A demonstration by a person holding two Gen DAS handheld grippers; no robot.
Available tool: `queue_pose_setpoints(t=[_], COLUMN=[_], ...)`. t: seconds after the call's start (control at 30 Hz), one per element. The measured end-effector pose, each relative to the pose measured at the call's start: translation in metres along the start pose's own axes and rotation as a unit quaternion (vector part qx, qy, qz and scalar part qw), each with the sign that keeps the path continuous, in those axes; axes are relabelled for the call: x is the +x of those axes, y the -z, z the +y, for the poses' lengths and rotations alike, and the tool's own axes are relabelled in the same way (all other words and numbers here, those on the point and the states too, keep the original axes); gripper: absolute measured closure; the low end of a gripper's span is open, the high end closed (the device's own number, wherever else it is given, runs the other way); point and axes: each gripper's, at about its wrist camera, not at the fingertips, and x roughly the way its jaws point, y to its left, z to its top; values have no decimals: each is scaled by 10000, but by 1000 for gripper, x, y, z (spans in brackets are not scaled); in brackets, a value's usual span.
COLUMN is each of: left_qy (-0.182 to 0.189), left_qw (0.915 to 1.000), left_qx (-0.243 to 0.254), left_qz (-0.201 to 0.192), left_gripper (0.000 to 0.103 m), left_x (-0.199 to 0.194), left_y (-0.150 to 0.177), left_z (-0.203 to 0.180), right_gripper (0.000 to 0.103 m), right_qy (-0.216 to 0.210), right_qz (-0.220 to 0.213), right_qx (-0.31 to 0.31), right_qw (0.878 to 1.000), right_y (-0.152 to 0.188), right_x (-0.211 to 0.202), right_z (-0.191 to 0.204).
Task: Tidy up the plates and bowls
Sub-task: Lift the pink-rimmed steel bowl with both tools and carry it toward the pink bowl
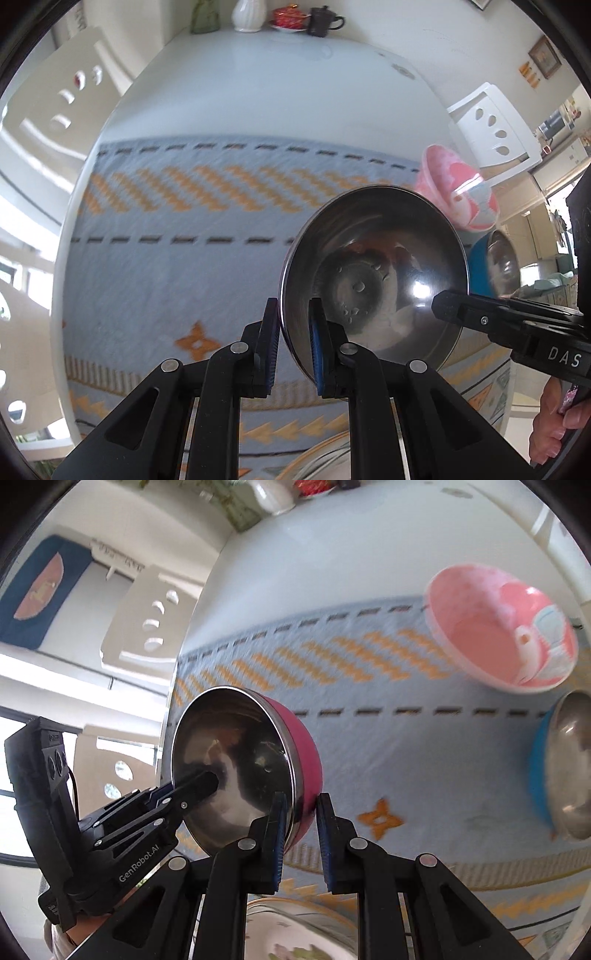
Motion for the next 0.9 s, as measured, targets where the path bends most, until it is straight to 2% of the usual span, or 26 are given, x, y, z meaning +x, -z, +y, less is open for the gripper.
queue_pose_setpoints(t=[0.23,0.4,0.6,0.9], left_qy=[62,182,235,268], left_qw=[9995,9985,9974,9976], left_qx=[226,282,424,528], left_qz=[-189,-427,-532,-364], left_gripper=[90,90,90,90], left_x=[7,7,19,56], left_y=[-38,-65,-91,-102], left_z=[-53,-87,-120,-146], right_gripper=[87,87,87,87], right_qy=[-19,155,224,253], right_qz=[-409,-620,-715,-854], right_qx=[133,114,283,502], right_qw=[9991,9979,9968,9948], right_y=[-26,-49,-65,-75], right_x=[-51,-72,-77,-76], right_z=[-40,-64,-97,-137])
